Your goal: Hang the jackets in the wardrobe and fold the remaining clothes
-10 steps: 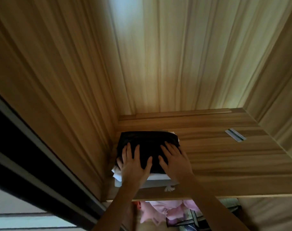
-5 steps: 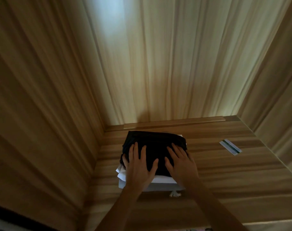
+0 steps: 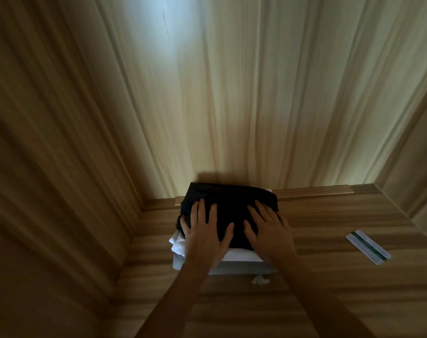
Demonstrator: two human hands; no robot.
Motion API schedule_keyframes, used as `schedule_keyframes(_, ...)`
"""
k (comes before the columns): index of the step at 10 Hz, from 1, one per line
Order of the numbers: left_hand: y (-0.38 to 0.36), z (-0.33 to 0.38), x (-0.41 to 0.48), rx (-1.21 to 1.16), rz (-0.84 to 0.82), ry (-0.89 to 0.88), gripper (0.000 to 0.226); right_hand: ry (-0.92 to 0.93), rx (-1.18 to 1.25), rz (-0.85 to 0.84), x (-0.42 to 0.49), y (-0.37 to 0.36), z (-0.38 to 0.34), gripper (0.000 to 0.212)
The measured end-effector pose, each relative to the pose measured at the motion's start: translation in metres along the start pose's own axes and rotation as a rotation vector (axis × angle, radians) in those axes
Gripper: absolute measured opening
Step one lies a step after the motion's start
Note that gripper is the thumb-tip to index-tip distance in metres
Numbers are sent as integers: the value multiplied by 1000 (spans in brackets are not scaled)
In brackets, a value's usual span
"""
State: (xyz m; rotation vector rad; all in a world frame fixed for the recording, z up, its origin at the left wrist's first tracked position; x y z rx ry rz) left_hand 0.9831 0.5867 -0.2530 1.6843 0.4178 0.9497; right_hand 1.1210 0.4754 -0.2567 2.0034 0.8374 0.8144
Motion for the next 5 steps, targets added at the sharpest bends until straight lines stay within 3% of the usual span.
schedule_keyframes(2,0,0,7,14,-15,9,71,9,10,-36,11,1,1,77)
schedule_keyframes(3,7,-4,-1,29,-3,-8,72,-4,20,-144,7,8,-1,83)
schedule_keyframes(5,30,-37,-33,-9,-135,33,76,-62,34,-245,-16,38,-12,61)
Point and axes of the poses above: each hand's wrist, its own x-axis towards the middle knuckle, its own y-axis out of the back of the hand, z = x × y, the point moved 3 cm from there along x, towards the middle knuckle, and after that the axes turned 13 degrees about x, right-handed, at the moved point
